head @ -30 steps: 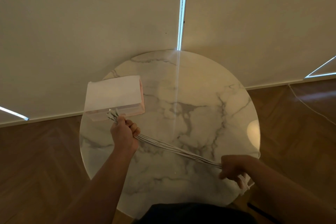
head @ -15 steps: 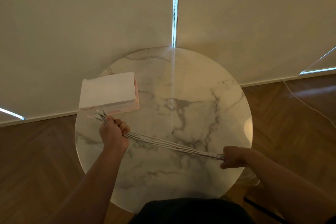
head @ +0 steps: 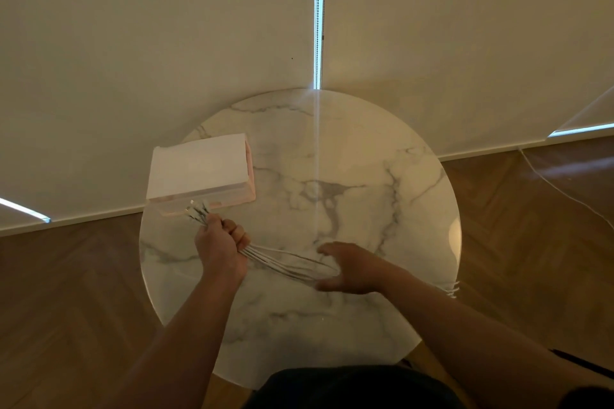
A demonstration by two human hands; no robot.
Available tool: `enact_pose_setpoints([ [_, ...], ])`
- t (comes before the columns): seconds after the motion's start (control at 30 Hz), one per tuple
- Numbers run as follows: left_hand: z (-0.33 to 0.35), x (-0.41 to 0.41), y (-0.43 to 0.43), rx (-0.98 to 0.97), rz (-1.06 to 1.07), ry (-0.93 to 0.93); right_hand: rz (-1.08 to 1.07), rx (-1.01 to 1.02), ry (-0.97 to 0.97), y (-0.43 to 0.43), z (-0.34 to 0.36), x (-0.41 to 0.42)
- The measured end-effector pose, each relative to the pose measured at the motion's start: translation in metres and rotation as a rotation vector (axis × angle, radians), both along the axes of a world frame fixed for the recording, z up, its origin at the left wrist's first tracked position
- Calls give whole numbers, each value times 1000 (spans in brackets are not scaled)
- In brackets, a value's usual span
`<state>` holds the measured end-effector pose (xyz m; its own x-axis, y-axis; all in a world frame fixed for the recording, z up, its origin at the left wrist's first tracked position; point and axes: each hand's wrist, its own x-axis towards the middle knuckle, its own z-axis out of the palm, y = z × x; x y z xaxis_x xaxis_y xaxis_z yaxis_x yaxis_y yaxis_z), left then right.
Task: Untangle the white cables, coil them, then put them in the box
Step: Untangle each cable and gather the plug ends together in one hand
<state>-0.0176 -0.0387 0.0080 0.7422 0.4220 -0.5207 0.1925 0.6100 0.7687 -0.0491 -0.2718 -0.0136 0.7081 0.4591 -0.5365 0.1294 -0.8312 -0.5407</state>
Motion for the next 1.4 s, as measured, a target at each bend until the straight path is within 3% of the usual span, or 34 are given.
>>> enact_pose_setpoints([
  [0.17, 4, -1, -8, -13, -10, -13, -83, 184, 33, 75, 10, -8],
  [0.33, 6, -2, 1, -65, 24, -4, -152, 240, -30, 78, 15, -10],
  [0.63, -5, -2, 13, -90, 51, 32, -101, 6, -52, 12, -3, -18],
  [0.8, -7, -2, 4, -85, 34, 45, -151, -14, 18, -21, -9, -22],
  [1.03, -3, 3, 7, -57, 56, 29, -131, -265, -67, -75, -25, -29],
  [1.13, -6, 2, 5, -53, 53, 44, -154, -376, 14, -90, -33, -33],
  [1.3, -10, -4, 2, -60, 65, 65, -127, -417, 487, -100, -18, -12],
  [1.4, -8, -3, 12, -67, 105, 58, -47, -486, 457, -110, -11, -9],
])
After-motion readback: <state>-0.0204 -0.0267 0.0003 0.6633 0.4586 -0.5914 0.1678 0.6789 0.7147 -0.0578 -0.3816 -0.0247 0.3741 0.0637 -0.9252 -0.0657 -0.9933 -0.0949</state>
